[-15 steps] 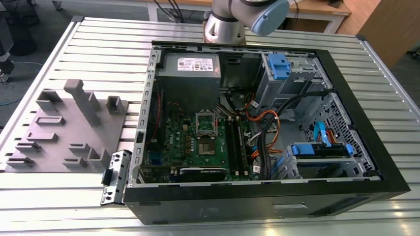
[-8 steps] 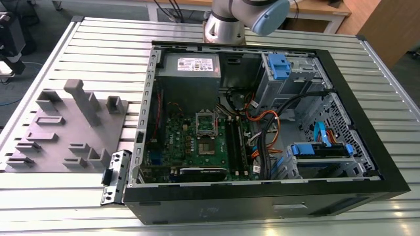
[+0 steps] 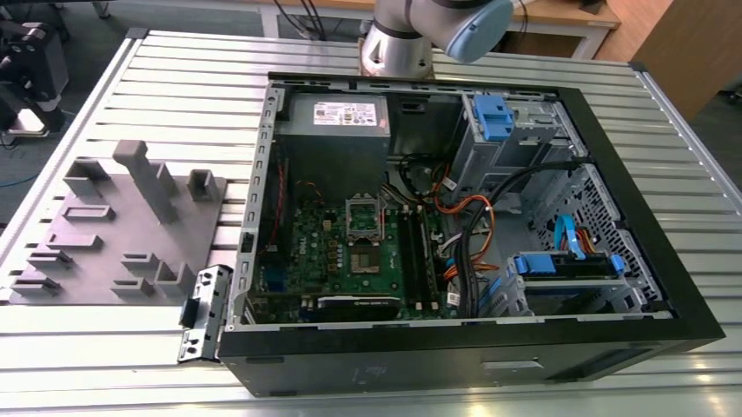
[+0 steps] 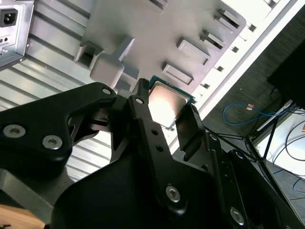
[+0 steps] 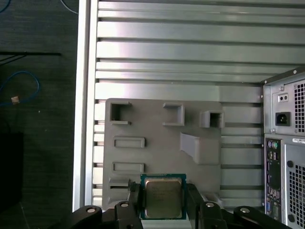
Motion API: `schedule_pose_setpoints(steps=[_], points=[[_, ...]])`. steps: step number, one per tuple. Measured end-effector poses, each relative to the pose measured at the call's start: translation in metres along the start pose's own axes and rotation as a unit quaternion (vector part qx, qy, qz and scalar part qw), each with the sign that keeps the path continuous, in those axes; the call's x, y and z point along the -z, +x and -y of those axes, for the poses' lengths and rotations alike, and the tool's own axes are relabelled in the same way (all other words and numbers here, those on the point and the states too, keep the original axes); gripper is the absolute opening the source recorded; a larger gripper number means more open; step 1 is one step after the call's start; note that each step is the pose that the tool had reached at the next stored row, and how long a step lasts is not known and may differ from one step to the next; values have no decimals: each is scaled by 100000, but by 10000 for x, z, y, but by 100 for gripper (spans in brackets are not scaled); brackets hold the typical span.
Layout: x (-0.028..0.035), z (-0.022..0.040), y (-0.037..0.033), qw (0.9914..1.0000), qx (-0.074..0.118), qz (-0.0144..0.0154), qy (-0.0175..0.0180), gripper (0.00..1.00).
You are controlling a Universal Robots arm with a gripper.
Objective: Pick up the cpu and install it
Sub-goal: 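Pick up the cpu and move it towards the insertion slot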
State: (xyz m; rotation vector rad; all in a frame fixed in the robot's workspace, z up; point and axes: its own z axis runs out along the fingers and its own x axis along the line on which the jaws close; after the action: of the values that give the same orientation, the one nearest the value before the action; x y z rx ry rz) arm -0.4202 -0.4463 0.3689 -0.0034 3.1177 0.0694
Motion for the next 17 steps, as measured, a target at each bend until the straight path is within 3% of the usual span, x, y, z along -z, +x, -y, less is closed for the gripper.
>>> schedule_pose_setpoints(steps=[2, 3, 17], points=[[-1, 0, -39, 100000, 1, 4, -3, 47], [-4, 0, -123, 100000, 2, 8, -6, 47], [-3, 1, -153, 100000, 8, 2, -1, 47]])
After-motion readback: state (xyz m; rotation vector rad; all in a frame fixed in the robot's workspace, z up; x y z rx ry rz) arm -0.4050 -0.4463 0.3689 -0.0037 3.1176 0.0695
